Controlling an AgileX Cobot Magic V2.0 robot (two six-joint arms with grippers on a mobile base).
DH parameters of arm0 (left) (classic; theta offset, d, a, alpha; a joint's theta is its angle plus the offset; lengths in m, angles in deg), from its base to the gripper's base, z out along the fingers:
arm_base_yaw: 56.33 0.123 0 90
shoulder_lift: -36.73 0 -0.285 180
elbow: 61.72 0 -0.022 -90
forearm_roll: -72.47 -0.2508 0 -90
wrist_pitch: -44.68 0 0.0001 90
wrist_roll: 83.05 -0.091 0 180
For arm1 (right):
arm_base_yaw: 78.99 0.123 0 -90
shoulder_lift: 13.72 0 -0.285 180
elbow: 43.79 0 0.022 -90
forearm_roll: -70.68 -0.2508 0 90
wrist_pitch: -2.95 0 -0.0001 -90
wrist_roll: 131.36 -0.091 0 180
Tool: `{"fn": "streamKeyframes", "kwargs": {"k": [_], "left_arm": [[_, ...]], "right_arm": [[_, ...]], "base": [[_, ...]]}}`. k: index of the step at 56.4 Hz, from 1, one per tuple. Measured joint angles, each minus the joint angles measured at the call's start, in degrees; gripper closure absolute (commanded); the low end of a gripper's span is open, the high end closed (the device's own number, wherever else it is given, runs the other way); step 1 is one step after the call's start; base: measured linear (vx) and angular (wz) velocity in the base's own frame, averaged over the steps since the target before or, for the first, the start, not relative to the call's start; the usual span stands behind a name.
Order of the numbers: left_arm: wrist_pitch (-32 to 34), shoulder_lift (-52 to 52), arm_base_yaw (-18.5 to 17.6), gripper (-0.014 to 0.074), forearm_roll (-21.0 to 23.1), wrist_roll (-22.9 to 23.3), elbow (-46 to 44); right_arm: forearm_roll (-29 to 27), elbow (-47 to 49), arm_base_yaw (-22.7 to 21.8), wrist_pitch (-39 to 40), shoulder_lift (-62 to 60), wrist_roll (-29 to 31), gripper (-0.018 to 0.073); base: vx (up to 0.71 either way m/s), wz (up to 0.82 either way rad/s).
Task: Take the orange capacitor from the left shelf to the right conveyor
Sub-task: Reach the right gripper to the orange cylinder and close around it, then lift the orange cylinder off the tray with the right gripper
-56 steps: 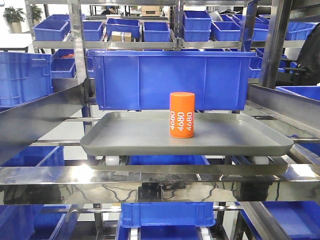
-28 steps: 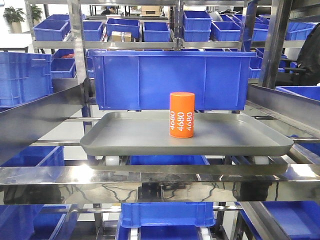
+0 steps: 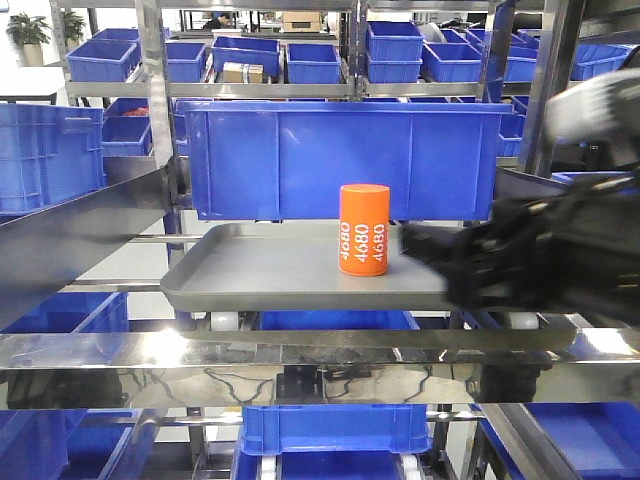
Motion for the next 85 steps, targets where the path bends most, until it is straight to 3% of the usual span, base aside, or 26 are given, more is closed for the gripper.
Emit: {"fn": "streamKeyframes", "kwargs": {"k": [15, 35, 71, 77, 85], "left_arm": [[0.0, 0.0, 0.0, 0.0603, 0.0, 0.0, 0.0], [0.0, 0.0, 0.0, 0.0603, 0.0, 0.0, 0.0], [0.0, 0.0, 0.0, 0.0603, 0.0, 0.0, 0.0], [0.0, 0.0, 0.0, 0.0603, 0.0, 0.0, 0.0], [0.0, 0.0, 0.0, 0.0603, 0.0, 0.0, 0.0]], "right_arm": [[-0.8, 0.6, 0.0, 5.1, 8.4, -0.2, -0.0035], [-0.9, 10.5, -0.4, 2.9, 16.4, -0.4, -0.0035], [-1.1, 19.2, -1.3, 3.8, 28.2, -0.4, -0.0031], [-1.1, 20.0, -1.3, 4.1, 29.9, -0.4, 0.0064], [-1.1, 20.0, -1.3, 4.4, 30.3, -0.4, 0.0443]], "base": [[0.0, 0.0], [0.0, 0.0], [0.0, 0.0], [0.0, 0.0], [0.0, 0.0]]}}
